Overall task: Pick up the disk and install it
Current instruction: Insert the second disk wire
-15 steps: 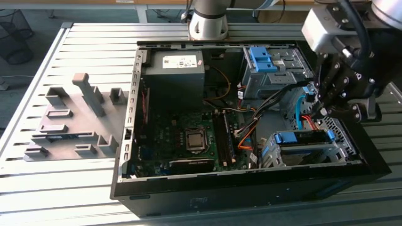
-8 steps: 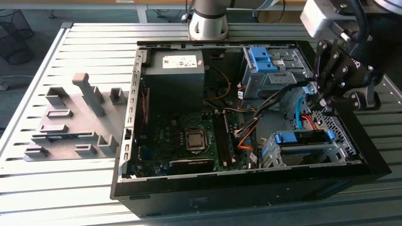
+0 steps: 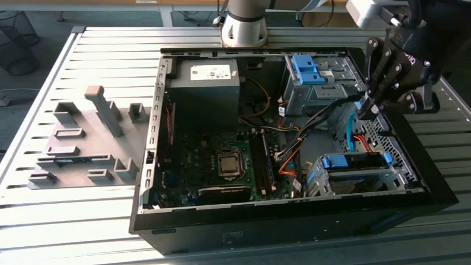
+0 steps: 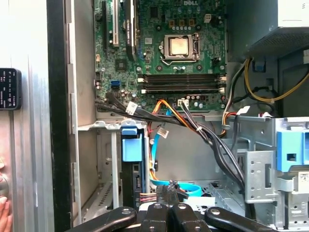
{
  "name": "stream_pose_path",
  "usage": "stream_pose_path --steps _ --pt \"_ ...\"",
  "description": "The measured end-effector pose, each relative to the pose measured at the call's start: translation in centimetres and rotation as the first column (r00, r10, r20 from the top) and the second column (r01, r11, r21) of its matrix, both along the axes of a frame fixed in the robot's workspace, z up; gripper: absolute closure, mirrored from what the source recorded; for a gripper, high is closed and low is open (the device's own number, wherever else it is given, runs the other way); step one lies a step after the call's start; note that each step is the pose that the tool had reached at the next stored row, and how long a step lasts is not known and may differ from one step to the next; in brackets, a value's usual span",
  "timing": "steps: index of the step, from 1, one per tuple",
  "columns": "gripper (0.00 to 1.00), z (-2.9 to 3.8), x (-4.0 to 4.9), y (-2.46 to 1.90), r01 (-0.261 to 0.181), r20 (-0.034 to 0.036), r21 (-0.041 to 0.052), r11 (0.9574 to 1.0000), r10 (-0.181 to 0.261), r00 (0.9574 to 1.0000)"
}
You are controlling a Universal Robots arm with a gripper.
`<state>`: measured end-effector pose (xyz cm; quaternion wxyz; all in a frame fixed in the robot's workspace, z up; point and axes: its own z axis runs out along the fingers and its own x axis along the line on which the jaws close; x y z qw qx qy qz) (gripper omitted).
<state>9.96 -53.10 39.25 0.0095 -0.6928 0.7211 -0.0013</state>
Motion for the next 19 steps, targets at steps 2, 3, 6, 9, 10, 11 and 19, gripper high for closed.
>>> stream_pose_path --steps 2,3,6,9,10,11,19 --pt "0.89 0.13 0.0 0.43 0.0 -0.0002 -0.0071 1.0 0.0 1.0" --pt "0.89 0.19 0.0 0.65 0.0 -0.0004 -0.0107 0.9999 0.0 1.0" --pt "0.89 0.28 0.0 1.16 0.0 -0.0029 -0.0242 0.9997 0.0 1.0" --pt "0.89 0.27 0.0 1.64 0.0 -0.0068 -0.0433 0.9991 0.0 1.0" --pt "0.89 0.27 0.0 1.82 0.0 -0.0093 -0.0479 0.9989 0.0 1.0" --pt "0.89 0.27 0.02 1.99 0.0 -0.0132 -0.0507 0.9987 -0.001 0.9999" --pt "0.76 0.24 0.15 2.71 0.0 -0.0234 -0.0577 0.9983 -0.001 0.9997"
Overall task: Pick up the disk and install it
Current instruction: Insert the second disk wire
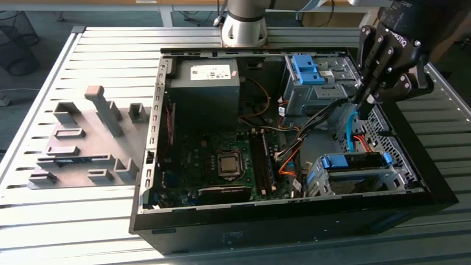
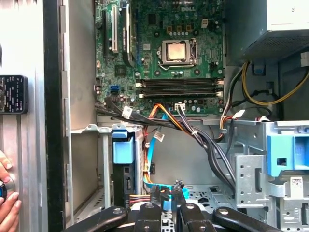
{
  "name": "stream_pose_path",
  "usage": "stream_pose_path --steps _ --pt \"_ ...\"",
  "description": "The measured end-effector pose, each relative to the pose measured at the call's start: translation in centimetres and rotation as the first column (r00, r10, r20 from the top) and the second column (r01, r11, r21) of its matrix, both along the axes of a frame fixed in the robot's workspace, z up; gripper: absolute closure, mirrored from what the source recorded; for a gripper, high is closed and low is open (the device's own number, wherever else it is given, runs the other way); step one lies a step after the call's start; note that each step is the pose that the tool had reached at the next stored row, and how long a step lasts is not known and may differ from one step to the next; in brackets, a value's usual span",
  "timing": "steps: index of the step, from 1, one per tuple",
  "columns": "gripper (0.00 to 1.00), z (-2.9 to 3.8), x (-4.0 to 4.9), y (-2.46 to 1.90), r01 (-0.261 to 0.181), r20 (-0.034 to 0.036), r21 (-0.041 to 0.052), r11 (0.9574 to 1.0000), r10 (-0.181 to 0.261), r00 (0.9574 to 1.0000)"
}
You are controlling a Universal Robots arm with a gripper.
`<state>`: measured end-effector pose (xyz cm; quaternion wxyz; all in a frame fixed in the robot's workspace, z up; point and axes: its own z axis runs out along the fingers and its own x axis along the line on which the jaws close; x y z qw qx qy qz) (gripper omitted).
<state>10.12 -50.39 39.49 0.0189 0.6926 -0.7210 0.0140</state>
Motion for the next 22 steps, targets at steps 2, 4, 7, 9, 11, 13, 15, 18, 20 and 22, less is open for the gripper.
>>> stream_pose_path --steps 2,4,7,9,11,13,15,18,20,22 --pt "0.76 -0.05 0.0 0.3 0.0 -0.0005 -0.0017 1.0 0.0 1.0" --pt "0.76 -0.2 0.0 0.42 0.001 -0.0006 -0.0168 0.9999 -0.001 1.0" --pt "0.76 -0.5 0.02 0.55 0.001 -0.0006 -0.0339 0.9994 -0.001 1.0" --pt "0.76 -0.64 0.03 0.63 0.001 -0.0005 -0.0365 0.9993 -0.001 1.0" --pt "0.76 -0.8 0.06 0.7 0.001 -0.0005 -0.0398 0.9992 -0.001 1.0" --pt "0.76 -0.95 0.06 0.72 0.001 -0.0005 -0.0472 0.9989 -0.001 1.0" --pt "0.76 -1.07 0.06 0.73 0.002 -0.0003 -0.0613 0.9981 -0.002 1.0" --pt "0.76 -1.32 0.06 0.72 0.002 0.0 -0.0803 0.9968 -0.002 1.0" --pt "0.76 -1.52 0.06 0.72 0.002 0.0006 -0.0887 0.9961 -0.002 1.0" --pt "0.76 -1.78 0.06 0.72 0.003 0.0017 -0.0944 0.9955 -0.003 1.0"
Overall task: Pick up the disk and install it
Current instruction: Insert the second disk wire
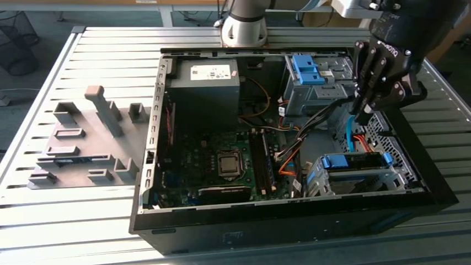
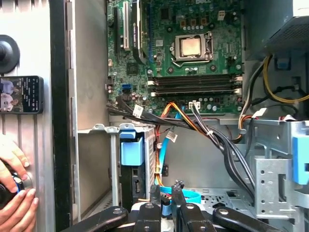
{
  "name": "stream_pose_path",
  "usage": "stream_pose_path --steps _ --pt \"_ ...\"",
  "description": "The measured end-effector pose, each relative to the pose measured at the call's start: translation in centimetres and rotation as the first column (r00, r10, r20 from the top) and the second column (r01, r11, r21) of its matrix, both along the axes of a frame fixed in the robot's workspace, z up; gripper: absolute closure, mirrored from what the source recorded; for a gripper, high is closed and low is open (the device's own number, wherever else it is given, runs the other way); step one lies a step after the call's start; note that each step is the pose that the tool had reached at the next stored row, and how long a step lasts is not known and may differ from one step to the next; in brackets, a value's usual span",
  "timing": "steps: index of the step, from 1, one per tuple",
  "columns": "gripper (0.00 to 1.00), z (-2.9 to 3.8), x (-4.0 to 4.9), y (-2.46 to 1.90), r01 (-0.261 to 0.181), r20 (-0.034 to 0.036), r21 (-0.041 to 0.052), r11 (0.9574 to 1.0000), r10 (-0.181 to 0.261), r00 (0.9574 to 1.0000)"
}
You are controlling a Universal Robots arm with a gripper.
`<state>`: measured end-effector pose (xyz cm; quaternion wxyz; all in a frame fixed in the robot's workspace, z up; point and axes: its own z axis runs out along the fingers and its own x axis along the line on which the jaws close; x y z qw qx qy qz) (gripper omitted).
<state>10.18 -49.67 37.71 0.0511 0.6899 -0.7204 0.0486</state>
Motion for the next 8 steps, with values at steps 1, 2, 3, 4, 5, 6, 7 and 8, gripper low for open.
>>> stream_pose_path --steps 1,2,3,4,5,6,7,8 --pt "0.76 -0.15 0.0 0.0 0.0 0.0009 -0.0016 1.0 0.0 1.0" --pt "0.76 -0.31 0.0 0.0 0.0 0.0023 -0.0023 1.0 0.0 1.0" --pt "0.76 -0.46 0.0 0.0 0.0 0.0039 -0.003 1.0 0.0 1.0" --pt "0.78 -0.6 0.0 0.0 0.0 0.0059 -0.0038 1.0 0.0 1.0" --pt "0.78 -0.71 0.0 0.0 0.0 0.0082 -0.005 1.0 0.0 1.0" --pt "0.84 -0.79 0.0 0.0 0.0 0.0108 -0.0065 1.0 0.0 0.9999" --pt "0.84 -0.86 0.0 0.0 0.0 0.013 -0.0078 1.0 0.0 0.9999" --pt "0.84 -0.91 0.01 0.01 0.0 0.0144 -0.0092 1.0 0.0 0.9999"
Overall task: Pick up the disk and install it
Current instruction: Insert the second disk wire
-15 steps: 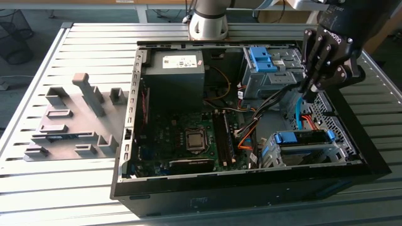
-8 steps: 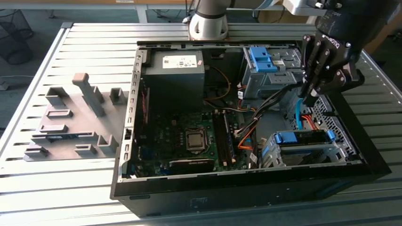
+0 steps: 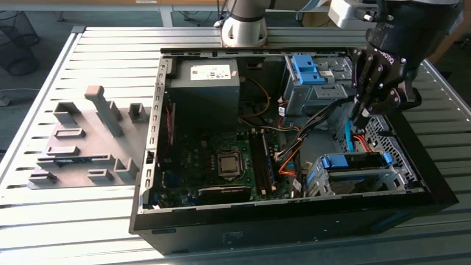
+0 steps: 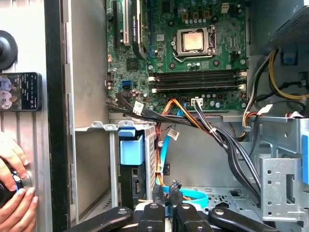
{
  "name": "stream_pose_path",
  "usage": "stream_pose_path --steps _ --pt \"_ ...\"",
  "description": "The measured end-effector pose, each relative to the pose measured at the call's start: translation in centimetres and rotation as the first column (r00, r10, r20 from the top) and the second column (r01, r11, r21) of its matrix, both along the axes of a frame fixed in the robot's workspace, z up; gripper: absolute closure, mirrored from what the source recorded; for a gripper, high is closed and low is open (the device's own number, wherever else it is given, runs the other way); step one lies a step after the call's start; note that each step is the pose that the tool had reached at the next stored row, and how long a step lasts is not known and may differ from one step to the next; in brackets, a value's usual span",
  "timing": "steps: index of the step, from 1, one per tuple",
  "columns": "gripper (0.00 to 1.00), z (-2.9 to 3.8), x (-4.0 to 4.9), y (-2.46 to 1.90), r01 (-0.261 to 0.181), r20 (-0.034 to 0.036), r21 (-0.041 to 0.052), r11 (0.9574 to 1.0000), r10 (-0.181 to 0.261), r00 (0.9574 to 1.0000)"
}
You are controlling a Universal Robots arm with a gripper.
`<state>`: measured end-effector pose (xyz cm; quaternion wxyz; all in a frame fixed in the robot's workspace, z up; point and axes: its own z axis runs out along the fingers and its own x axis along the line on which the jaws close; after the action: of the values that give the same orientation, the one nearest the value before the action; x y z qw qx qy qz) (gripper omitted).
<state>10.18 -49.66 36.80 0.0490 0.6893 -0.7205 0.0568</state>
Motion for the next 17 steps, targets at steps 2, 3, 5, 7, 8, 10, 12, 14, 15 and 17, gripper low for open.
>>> stream_pose_path --steps 2,3,5,7,8,10,12,14,15,17 --pt "0.84 -0.06 0.0 -0.05 0.0 0.0018 -0.0013 1.0 0.0 1.0" --pt "0.84 -0.1 -0.01 -0.12 0.0 0.002 -0.0012 1.0 0.0 1.0" --pt "0.84 -0.16 -0.01 -0.34 0.0 0.0028 0.0038 1.0 0.0 1.0" --pt "0.84 -0.2 -0.04 -0.69 0.0 0.0035 0.0178 0.9998 0.0 1.0" --pt "0.84 -0.21 -0.07 -0.84 0.0 0.0038 0.026 0.9997 0.0 1.0" --pt "0.84 -0.24 -0.16 -1.06 0.0 0.0041 0.053 0.9986 0.0 1.0" --pt "0.84 -0.28 -0.26 -1.27 0.0 0.0041 0.0841 0.9965 0.0 1.0" --pt "0.84 -0.33 -0.32 -1.55 0.0 0.0041 0.1128 0.9936 0.0 1.0" --pt "0.84 -0.37 -0.34 -1.76 0.0 0.0041 0.1218 0.9925 -0.001 1.0" --pt "0.84 -0.5 -0.36 -2.2 0.0 0.0042 0.1315 0.9913 -0.001 1.0"
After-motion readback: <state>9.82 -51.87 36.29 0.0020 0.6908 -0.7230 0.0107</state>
